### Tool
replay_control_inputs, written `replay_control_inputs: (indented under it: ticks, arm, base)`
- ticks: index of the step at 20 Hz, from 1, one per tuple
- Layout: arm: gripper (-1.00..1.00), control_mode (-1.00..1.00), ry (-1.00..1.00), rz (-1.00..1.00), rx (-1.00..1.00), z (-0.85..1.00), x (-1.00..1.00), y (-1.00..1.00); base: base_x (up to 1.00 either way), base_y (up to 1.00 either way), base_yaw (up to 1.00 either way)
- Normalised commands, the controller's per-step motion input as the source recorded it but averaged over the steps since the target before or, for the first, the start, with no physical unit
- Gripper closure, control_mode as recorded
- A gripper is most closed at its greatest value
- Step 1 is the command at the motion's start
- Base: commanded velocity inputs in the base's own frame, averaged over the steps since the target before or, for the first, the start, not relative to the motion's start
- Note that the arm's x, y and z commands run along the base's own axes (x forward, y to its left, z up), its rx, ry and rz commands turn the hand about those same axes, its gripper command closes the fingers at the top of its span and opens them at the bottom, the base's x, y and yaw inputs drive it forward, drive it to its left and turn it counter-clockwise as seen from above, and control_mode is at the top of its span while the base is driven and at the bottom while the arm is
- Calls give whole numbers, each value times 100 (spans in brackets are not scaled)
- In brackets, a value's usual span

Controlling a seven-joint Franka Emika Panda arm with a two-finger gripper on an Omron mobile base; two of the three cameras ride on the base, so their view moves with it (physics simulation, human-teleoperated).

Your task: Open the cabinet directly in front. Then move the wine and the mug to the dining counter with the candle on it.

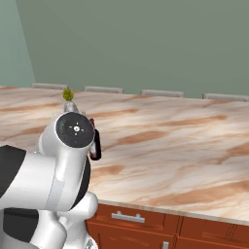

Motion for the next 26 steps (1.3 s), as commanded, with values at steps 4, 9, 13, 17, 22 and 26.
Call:
replay_control_inputs:
  ticks: [4,9,13,17,22,26]
  arm:
    - [-100,-100,-13,6,0,-24,0,0]
    - [-100,100,0,0,0,0,0,0]
    - [-100,100,0,0,0,0,0,0]
    - [-100,100,0,0,0,0,0,0]
    - [-100,100,0,0,0,0,0,0]
    - [-100,100,0,0,0,0,0,0]
  base:
    - [0,0,0]
    - [0,0,1]
    - [0,0,0]
    - [-40,0,0]
    - [-92,-13,7]
    - [-100,-18,20]
